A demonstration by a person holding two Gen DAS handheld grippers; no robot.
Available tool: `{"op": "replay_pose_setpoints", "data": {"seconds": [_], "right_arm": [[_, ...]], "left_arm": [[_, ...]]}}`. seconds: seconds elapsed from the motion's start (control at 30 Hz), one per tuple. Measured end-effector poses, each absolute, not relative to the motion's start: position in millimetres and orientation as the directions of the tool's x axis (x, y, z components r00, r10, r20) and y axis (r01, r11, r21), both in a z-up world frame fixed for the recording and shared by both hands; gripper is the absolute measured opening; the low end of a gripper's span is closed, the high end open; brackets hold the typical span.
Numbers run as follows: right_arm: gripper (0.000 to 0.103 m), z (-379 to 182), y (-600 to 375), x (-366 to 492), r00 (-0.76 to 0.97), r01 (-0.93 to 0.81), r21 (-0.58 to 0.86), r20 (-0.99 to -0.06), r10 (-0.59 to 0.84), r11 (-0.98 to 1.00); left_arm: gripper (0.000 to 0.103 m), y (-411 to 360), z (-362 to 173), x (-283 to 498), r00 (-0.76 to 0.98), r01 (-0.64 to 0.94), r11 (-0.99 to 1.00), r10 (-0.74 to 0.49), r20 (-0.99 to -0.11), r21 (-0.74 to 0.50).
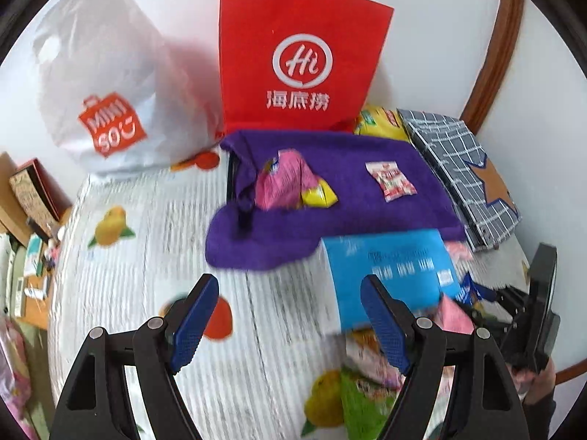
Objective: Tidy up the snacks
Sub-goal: 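Grasp the blue cookie packet with the right tool while the left tool reaches the green snack bag, then lift the green snack bag with the left tool while the right tool lifts the cookie packet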
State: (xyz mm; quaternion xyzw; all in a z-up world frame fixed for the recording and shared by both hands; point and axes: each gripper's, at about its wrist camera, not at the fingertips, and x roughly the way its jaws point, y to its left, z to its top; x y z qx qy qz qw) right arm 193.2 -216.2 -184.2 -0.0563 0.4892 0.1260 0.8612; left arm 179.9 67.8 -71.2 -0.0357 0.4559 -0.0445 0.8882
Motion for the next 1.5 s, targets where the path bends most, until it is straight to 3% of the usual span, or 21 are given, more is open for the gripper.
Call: {"op": "replay_pose_setpoints", "data": {"seconds": [0.33,0.63,0.7,0.77,0.8,1.5], "right_arm": [[0.049,-157,-236,162,0.545,-0.226,0.07,-0.818,0.186,0.972],[0.049,-148,-247,115,0.571,-0.191,0.077,-0.802,0.175,0.978],[0.049,-146,-248,105,0.575,-0.193,0.076,-0.799,0.175,0.978],[0.049,-144,-250,96,0.58,-0.192,0.067,-0.797,0.168,0.979],[0.049,-143,-250,93,0.582,-0.192,0.063,-0.796,0.165,0.979],[0.049,-106,-240,77,0.634,-0.192,0.094,-0.748,0.197,0.977]], "left_arm": [[0.078,36,-100,120,0.525,0.193,0.969,-0.235,-0.818,-0.155],[0.078,0,-151,106,0.464,0.25,0.964,-0.202,-0.863,-0.091],[0.073,-3,-159,107,0.458,0.239,0.969,-0.176,-0.872,-0.07],[0.049,-3,-165,108,0.455,0.235,0.969,-0.177,-0.873,-0.074],[0.045,-2,-166,108,0.447,0.232,0.968,-0.192,-0.874,-0.094],[0.043,26,-98,82,0.545,0.174,0.971,-0.233,-0.806,-0.163]]}}
